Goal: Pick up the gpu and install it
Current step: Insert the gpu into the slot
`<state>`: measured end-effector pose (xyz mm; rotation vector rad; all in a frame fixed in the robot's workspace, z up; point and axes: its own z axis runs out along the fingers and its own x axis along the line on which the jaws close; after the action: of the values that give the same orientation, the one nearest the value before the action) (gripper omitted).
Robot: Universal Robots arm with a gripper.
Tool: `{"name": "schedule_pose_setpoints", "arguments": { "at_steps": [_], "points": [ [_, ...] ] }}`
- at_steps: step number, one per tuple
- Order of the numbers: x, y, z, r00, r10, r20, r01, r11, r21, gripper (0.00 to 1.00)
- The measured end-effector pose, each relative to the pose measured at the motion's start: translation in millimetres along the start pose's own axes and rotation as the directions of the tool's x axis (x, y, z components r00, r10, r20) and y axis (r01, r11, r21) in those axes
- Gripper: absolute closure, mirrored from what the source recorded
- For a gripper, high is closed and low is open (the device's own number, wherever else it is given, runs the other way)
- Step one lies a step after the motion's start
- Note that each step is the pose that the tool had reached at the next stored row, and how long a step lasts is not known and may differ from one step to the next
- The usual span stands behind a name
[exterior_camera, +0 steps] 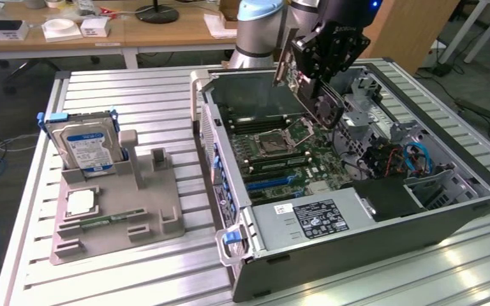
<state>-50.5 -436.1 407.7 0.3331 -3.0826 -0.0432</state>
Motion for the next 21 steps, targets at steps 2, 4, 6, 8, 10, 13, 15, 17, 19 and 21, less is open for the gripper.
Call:
{"name": "schedule_pose_setpoints", "arguments": {
  "at_steps": [2,4,6,8,10,13,15,17,19,21],
  "points": [
    [0.1,0.0,0.5,0.9996,-0.028,-0.0065,0.028,0.9996,0.0017,0.73],
    [0.1,-0.1,1.0,0.9988,-0.048,-0.0075,0.048,0.9988,0.0028,0.73],
    [0.1,-0.1,1.2,0.9975,-0.070,-0.0083,0.070,0.9975,0.0038,0.73],
    [0.1,-0.2,1.5,0.9955,-0.094,-0.0089,0.094,0.9956,0.0044,0.73],
    [0.0,-0.2,1.7,0.9930,-0.118,-0.0098,0.118,0.9930,0.0052,0.73],
    [-0.1,-0.2,2.2,0.9881,-0.154,-0.0110,0.154,0.9881,0.0064,0.73],
    [-0.2,-0.2,2.6,0.9837,-0.179,-0.0119,0.179,0.9838,0.0073,0.73],
    [-0.4,-0.3,3.2,0.9761,-0.217,-0.0132,0.217,0.9761,0.0086,0.73],
    [-0.5,-0.3,3.6,0.9701,-0.242,-0.0141,0.243,0.9701,0.0094,0.73],
    [-0.6,-0.3,3.9,0.9629,-0.269,-0.0149,0.269,0.9630,0.0104,0.73]
  ]
}}
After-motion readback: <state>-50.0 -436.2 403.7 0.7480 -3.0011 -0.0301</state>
